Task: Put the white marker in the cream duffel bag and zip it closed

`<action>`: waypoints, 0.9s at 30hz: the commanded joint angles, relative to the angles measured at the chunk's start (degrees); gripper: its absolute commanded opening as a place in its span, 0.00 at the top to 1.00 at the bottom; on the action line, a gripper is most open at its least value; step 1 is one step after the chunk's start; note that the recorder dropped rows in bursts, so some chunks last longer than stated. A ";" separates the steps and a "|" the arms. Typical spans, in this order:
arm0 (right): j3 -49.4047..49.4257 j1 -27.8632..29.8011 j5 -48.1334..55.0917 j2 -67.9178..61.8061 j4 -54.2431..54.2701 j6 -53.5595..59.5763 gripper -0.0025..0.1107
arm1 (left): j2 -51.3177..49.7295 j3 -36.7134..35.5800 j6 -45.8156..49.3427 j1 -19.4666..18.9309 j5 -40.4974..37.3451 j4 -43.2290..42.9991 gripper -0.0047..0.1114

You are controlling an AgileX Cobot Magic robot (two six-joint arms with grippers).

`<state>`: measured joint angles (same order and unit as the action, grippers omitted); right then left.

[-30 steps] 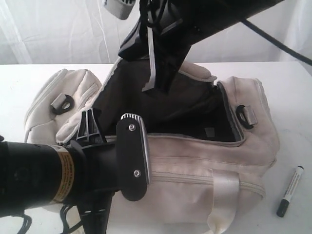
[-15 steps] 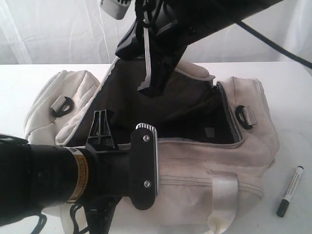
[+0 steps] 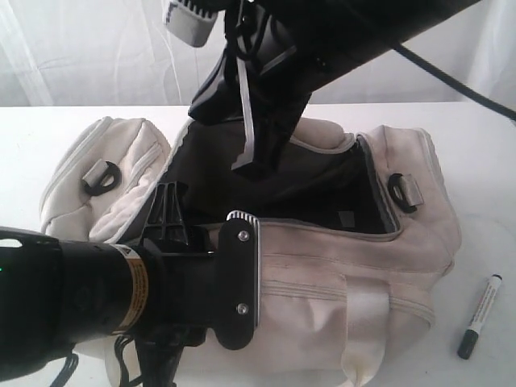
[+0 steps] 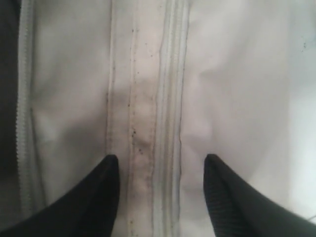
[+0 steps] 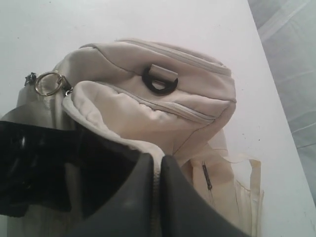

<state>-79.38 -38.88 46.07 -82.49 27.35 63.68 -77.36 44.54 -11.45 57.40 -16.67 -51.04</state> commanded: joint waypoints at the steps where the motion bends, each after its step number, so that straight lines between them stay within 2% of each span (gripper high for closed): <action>1: 0.10 -0.02 0.13 0.45 1.37 0.54 0.98 | 0.24 0.28 -0.74 -0.11 -1.21 -3.75 0.47; 6: 0.10 -0.02 0.13 1.19 1.27 0.54 0.98 | 2.94 3.59 -0.74 -0.11 -4.45 -3.80 0.47; 10: 0.10 -0.02 0.13 1.57 1.27 0.73 0.98 | 3.67 5.88 -0.74 -0.11 -3.94 -3.80 0.47; 20: 0.10 -0.02 -1.85 1.70 1.38 1.98 0.98 | -3.50 5.99 -1.84 -0.11 -1.59 -4.63 0.47; 25: 0.10 -0.02 -2.60 1.70 1.38 2.08 0.98 | -6.52 5.99 -6.88 -0.11 -1.44 -4.63 0.48; 27: 0.10 -0.02 -2.87 1.70 1.27 2.48 0.98 | -6.99 5.99 -10.89 -0.11 -3.38 -4.51 0.54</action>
<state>-79.38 -38.88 44.40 -81.43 27.89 65.25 -83.64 50.26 -17.11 57.40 -18.03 -55.29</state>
